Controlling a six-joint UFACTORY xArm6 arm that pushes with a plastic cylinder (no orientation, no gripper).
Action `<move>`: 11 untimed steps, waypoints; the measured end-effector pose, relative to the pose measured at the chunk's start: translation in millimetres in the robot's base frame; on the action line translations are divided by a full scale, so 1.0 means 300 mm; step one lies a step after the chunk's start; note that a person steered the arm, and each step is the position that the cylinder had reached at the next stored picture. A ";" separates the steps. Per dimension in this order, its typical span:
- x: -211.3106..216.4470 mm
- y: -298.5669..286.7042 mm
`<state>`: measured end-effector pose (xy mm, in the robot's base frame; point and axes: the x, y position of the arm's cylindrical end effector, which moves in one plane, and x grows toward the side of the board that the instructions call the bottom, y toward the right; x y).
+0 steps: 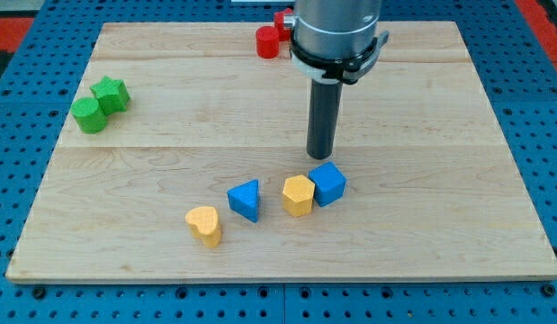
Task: Move the yellow hexagon and the blue triangle to the bottom center of the board
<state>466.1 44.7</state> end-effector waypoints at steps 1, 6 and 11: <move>0.118 0.000; 0.170 -0.190; 0.227 -0.382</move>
